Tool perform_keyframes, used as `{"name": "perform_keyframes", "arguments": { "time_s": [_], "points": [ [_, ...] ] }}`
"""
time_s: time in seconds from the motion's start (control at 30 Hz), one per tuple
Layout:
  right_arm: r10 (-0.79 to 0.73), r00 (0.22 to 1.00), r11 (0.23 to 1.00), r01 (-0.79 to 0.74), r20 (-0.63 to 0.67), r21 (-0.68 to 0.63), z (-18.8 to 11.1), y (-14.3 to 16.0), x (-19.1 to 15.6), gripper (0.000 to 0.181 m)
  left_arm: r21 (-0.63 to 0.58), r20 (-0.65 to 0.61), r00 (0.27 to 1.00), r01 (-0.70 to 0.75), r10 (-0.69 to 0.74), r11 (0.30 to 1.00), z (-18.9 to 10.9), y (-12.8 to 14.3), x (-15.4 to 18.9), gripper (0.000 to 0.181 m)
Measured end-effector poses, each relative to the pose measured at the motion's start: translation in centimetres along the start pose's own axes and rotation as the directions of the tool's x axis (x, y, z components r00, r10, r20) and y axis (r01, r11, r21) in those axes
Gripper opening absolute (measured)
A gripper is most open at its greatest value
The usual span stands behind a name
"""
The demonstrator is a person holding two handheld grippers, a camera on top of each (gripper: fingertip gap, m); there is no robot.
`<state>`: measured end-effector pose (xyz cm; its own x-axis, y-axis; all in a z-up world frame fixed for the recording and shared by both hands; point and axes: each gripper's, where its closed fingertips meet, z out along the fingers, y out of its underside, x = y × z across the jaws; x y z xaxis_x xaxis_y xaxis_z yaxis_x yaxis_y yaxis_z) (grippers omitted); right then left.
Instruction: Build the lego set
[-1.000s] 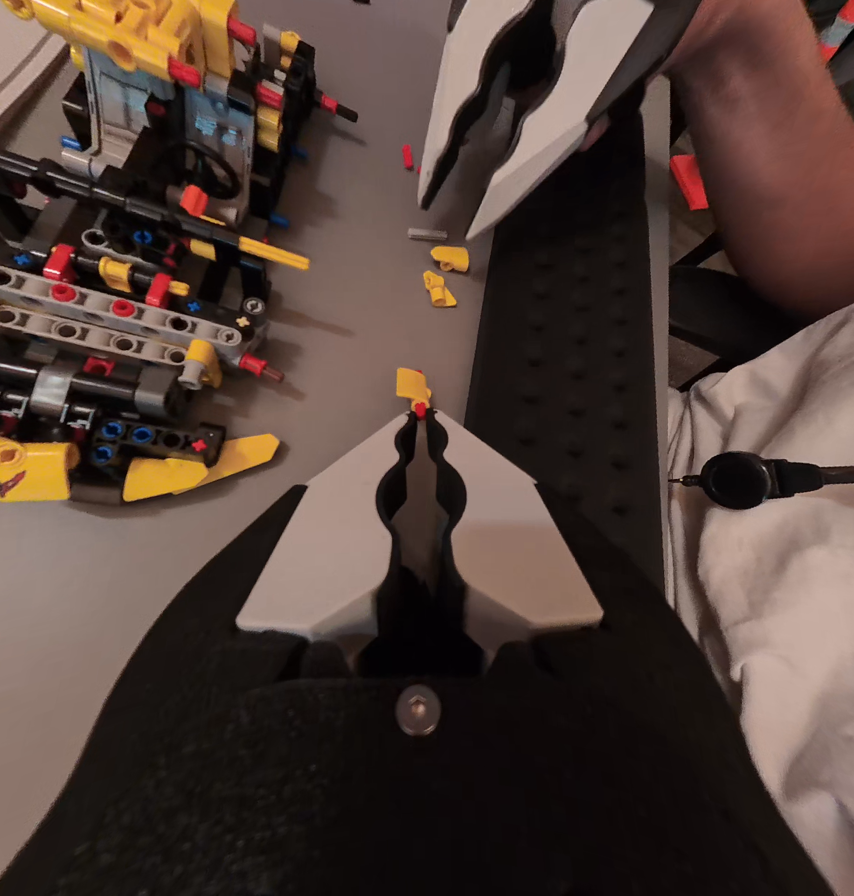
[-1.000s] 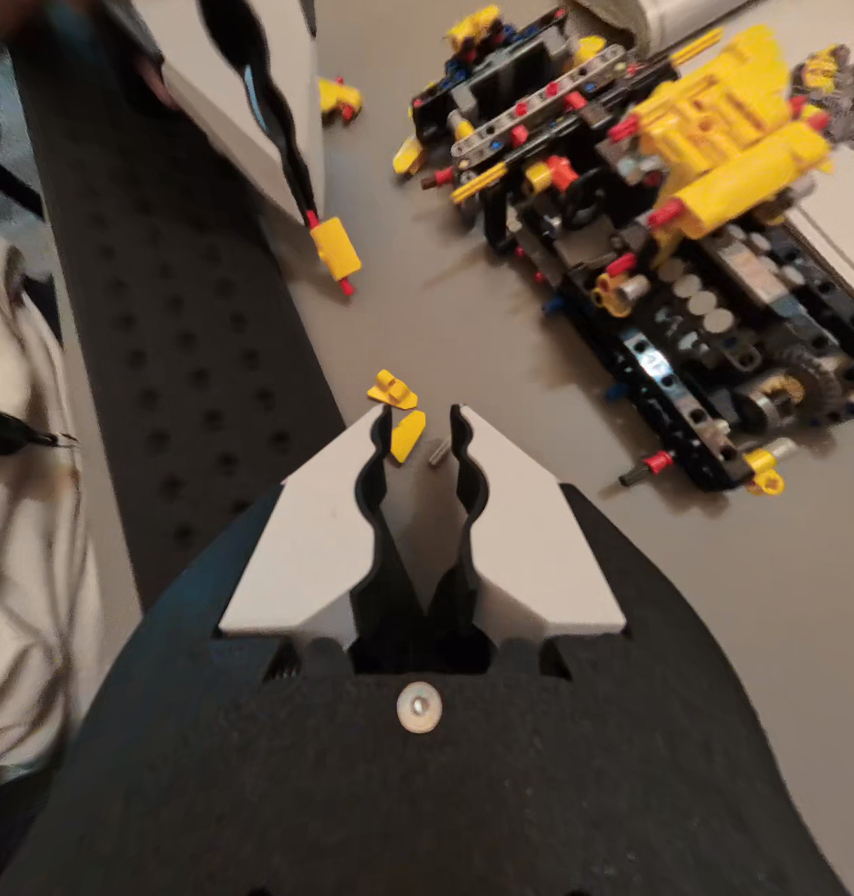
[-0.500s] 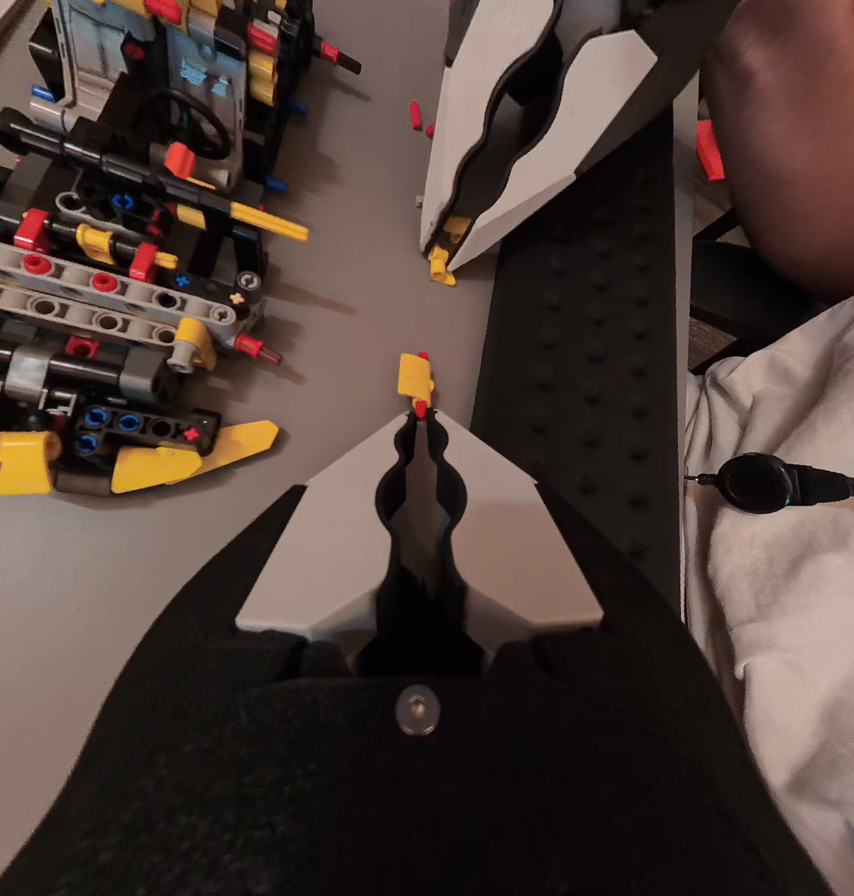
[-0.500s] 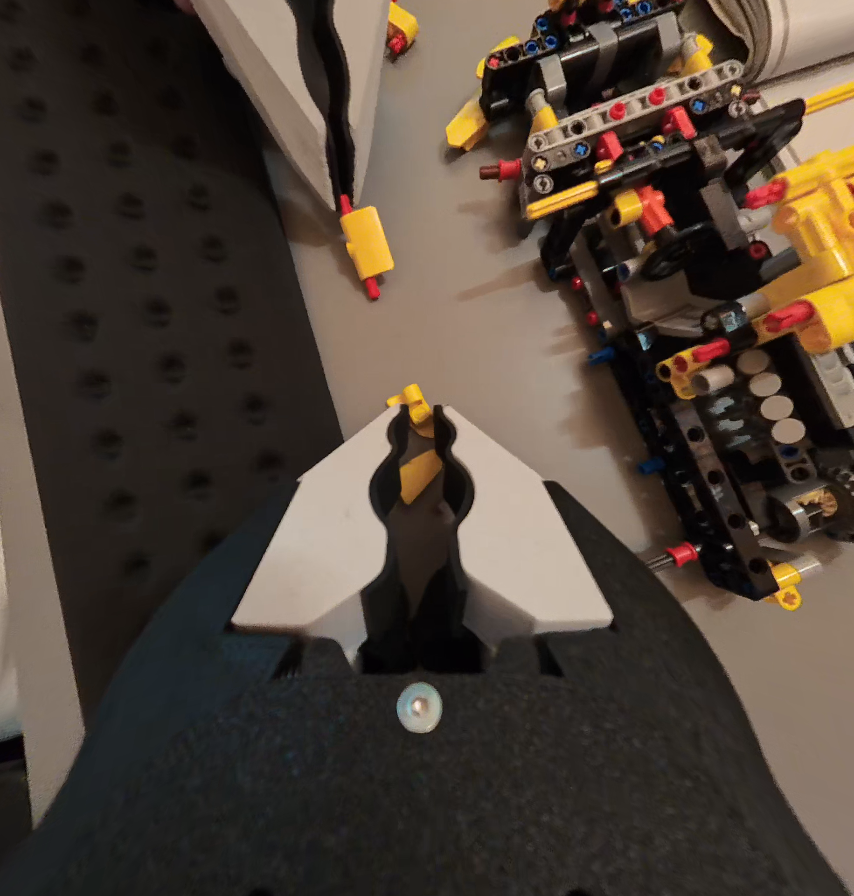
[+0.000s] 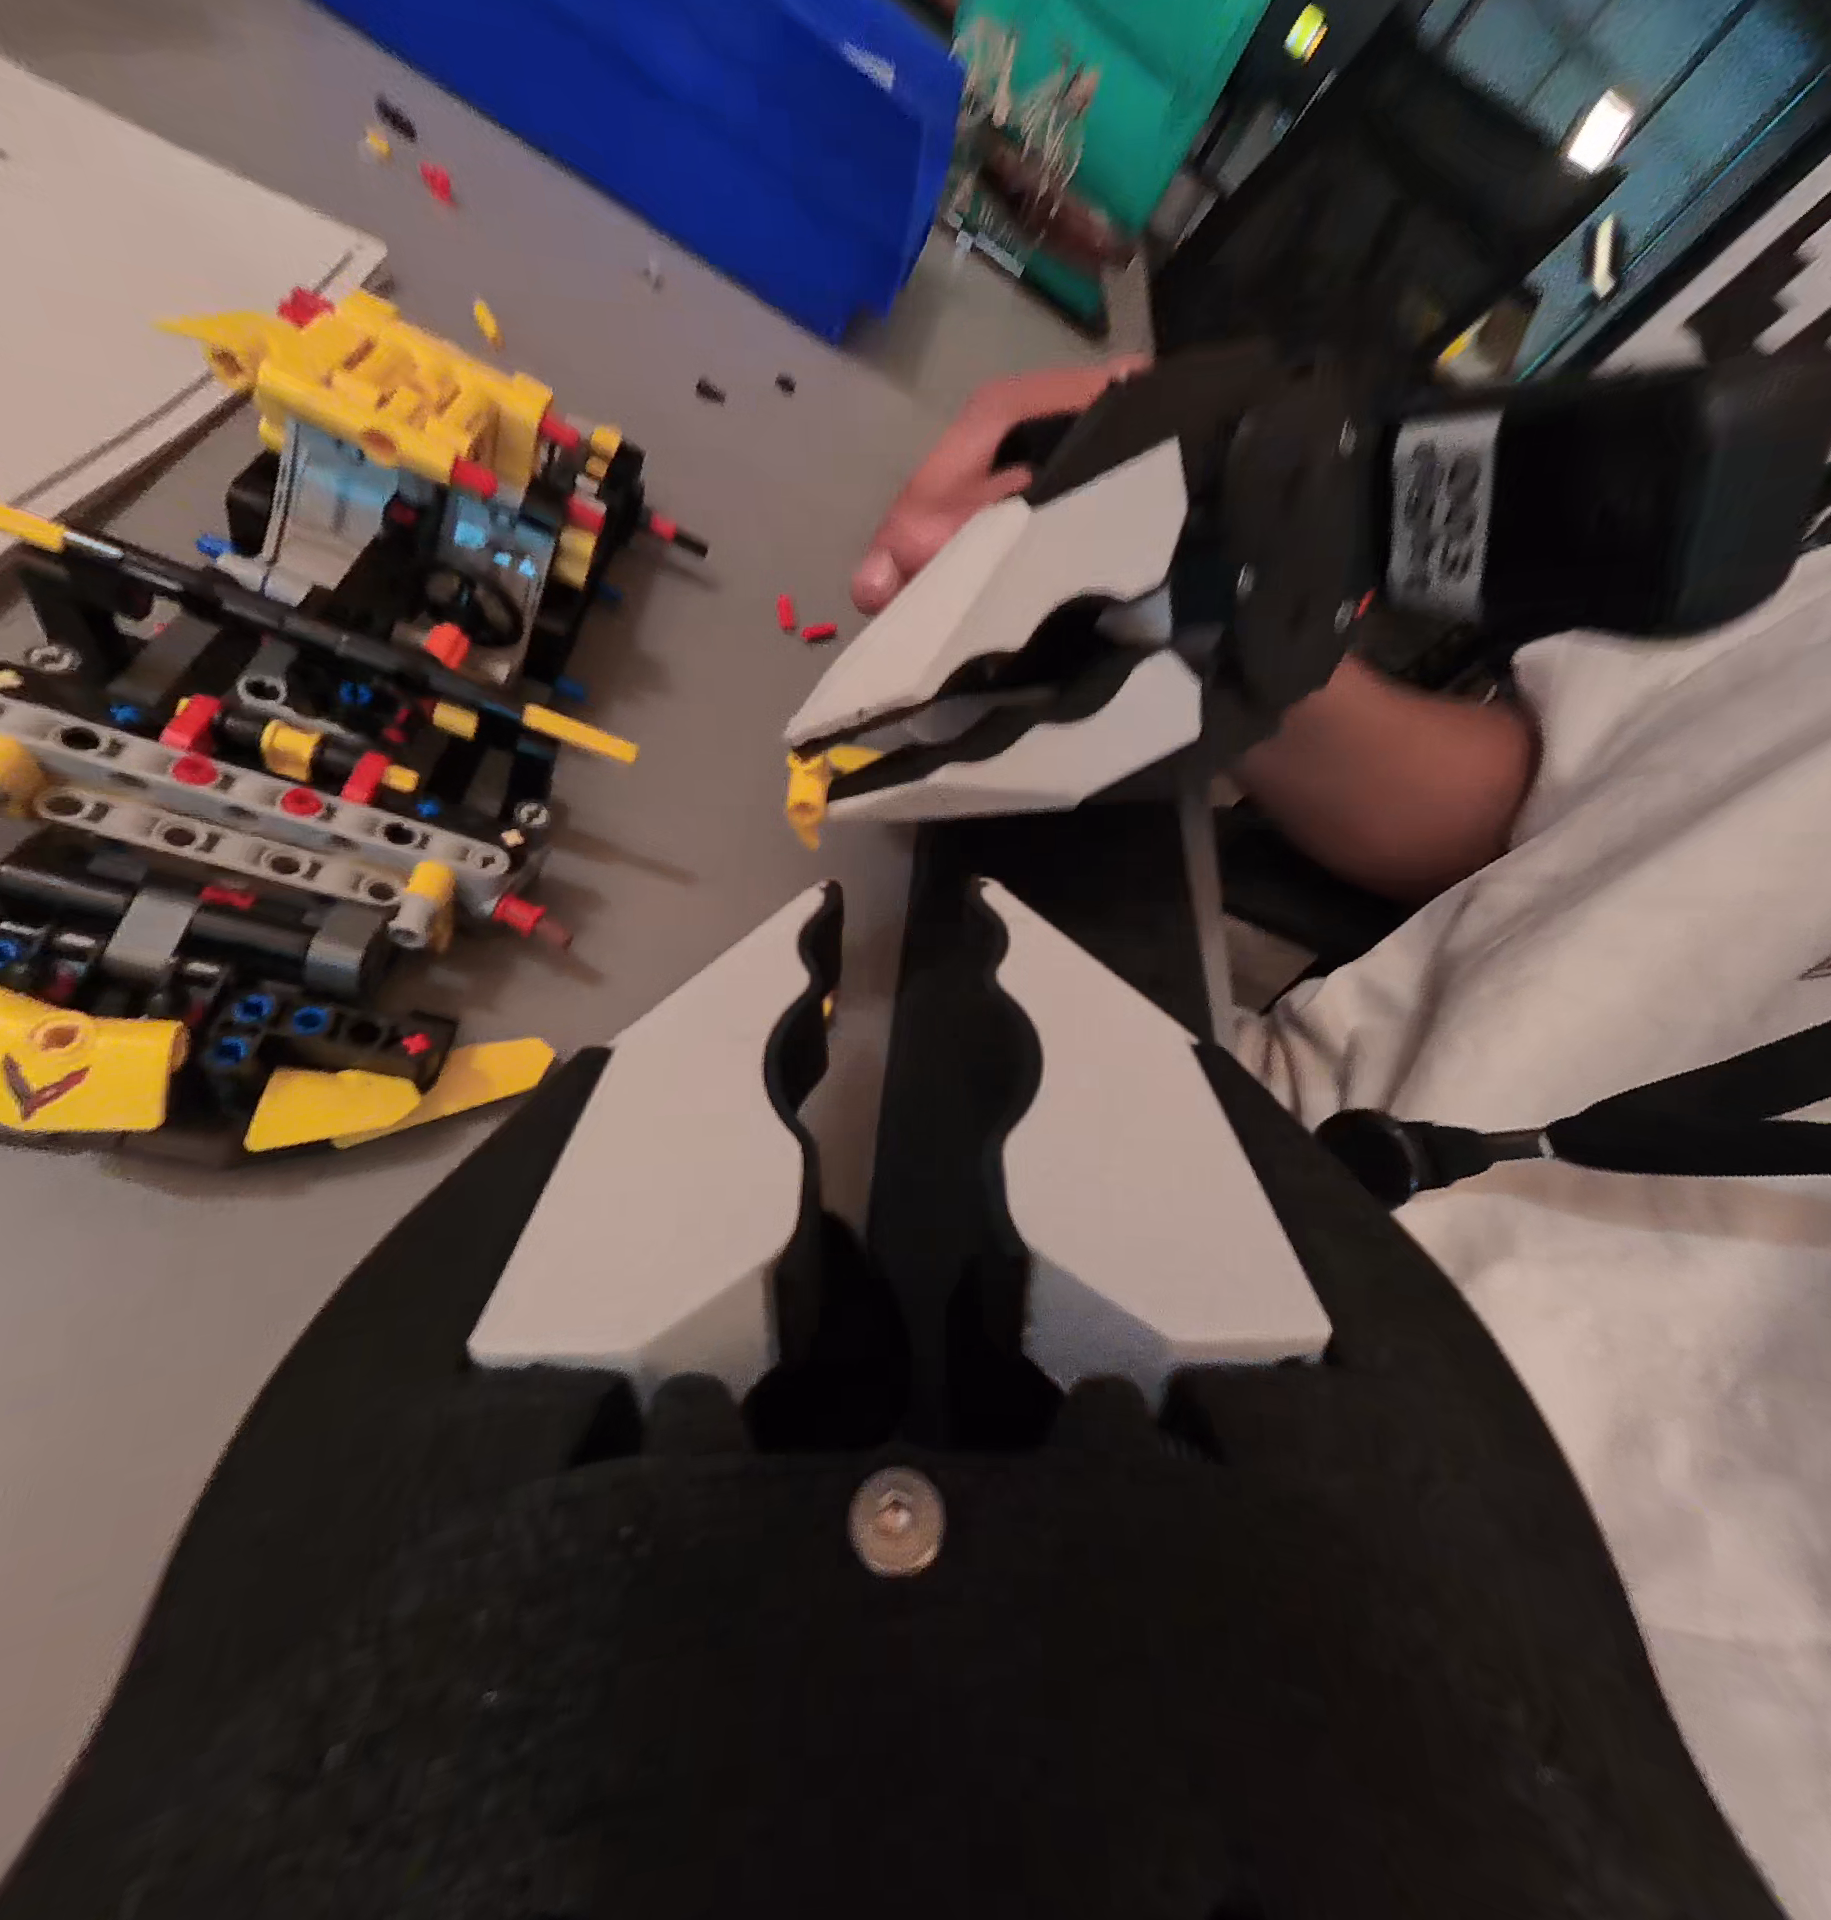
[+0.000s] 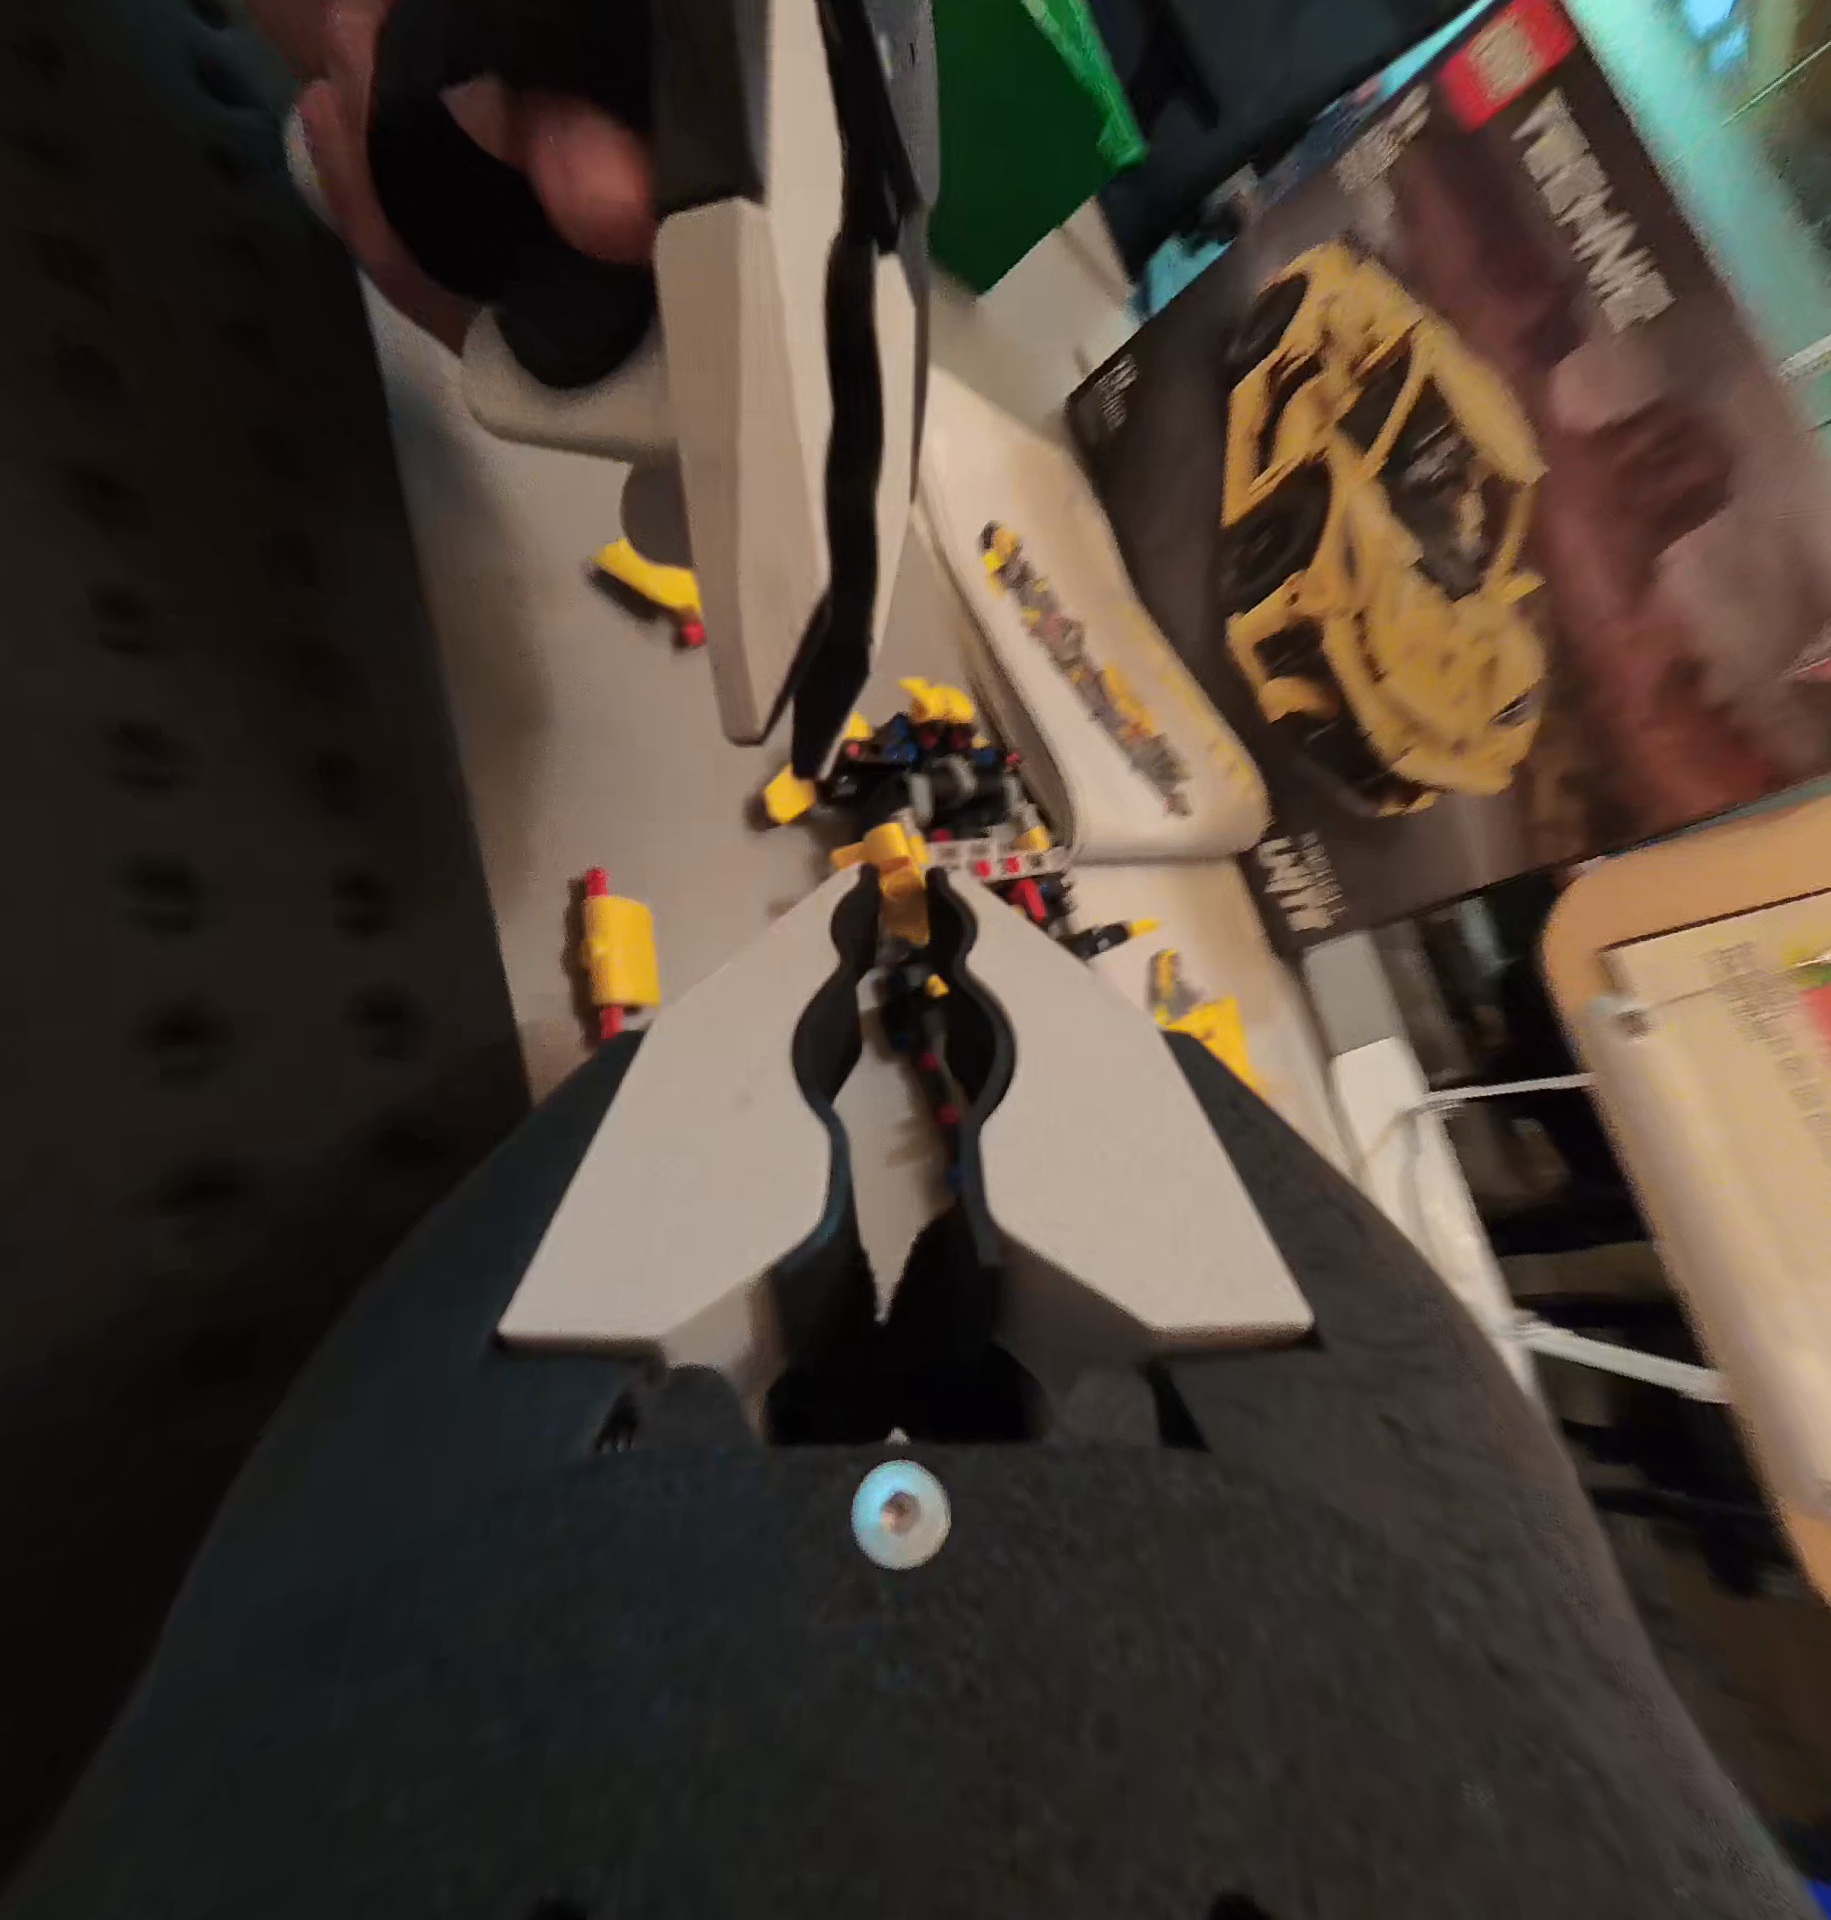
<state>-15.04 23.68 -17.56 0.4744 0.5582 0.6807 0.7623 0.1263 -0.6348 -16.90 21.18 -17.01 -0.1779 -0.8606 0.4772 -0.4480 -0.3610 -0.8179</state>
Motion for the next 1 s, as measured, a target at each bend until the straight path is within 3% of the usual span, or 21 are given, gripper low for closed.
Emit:
{"name": "perform_keyframes", "arguments": {
  "time_s": [0.03,0.23,0.57,0.87,0.93,1.0],
  "points": [
    [-0.045,0.998,0.999,0.046,-0.053,0.014,0.1,-0.6,0.3,0.008,0.012,-0.003,1.000,0.007,-0.007,1.000,-0.1,-0.2,0.0,0.023],
    [-0.196,0.958,0.977,0.208,-0.211,0.040,-0.2,-2.6,0.7,0.009,0.061,0.002,1.000,0.019,-0.020,0.998,-0.4,-1.0,0.0,0.017],
    [-0.240,0.938,0.963,0.263,-0.250,0.064,-0.7,-3.5,0.6,0.008,0.088,0.003,1.000,-0.002,0.002,0.996,-0.6,-1.4,0.3,0.010],
    [-0.184,0.969,0.970,0.205,-0.163,0.128,-0.9,-3.7,-0.5,0.009,0.080,-0.028,0.999,-0.023,0.025,0.996,-0.8,-1.3,0.9,0.007],
    [-0.105,0.989,0.981,0.120,-0.105,0.152,-0.9,-3.8,-0.8,0.009,0.055,-0.026,0.998,-0.061,0.063,0.997,-0.9,-1.0,1.1,0.007],
    [0.067,0.998,0.973,-0.061,-0.020,0.221,-1.4,-4.6,-0.6,0.010,0.077,-0.049,0.994,-0.095,0.099,0.992,-1.4,-1.4,1.7,0.007]
  ]
}}
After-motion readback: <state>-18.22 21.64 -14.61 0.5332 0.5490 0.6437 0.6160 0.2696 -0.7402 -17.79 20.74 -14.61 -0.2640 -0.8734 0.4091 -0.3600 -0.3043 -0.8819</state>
